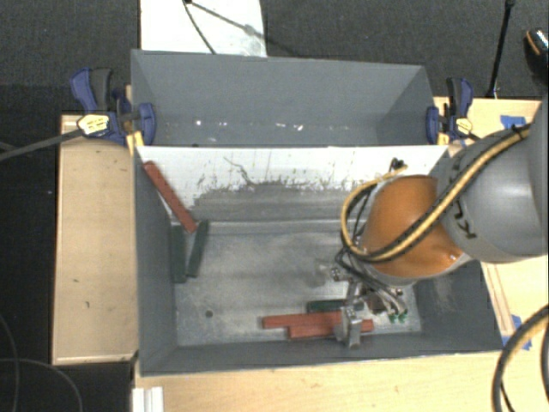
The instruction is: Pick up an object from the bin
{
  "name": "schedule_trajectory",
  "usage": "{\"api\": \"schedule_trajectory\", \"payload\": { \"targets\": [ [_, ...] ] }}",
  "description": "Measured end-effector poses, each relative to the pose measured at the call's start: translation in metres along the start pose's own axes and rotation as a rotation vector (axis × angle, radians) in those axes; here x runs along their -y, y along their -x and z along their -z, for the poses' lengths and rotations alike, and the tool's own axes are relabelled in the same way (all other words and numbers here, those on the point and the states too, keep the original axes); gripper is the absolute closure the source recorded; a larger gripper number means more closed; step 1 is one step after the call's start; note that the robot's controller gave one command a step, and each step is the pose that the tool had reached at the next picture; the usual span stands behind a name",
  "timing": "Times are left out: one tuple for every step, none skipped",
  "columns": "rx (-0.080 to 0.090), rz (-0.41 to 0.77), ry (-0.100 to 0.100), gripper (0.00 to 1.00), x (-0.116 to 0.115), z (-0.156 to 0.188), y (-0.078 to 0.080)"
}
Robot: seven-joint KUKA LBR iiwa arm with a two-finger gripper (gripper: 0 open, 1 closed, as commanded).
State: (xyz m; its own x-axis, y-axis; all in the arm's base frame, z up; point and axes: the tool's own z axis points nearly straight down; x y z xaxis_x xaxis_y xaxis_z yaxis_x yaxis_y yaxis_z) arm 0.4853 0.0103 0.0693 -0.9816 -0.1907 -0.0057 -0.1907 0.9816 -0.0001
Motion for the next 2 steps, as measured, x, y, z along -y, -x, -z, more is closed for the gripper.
{"api": "schedule_trajectory", "payload": {
  "targets": [
    [0.01,-0.002,-0.001,1.0,0.001,0.004,0.003],
    [0.001,-0.008,0.004,1.0,-0.088,0.007,0.024]
  ]
}}
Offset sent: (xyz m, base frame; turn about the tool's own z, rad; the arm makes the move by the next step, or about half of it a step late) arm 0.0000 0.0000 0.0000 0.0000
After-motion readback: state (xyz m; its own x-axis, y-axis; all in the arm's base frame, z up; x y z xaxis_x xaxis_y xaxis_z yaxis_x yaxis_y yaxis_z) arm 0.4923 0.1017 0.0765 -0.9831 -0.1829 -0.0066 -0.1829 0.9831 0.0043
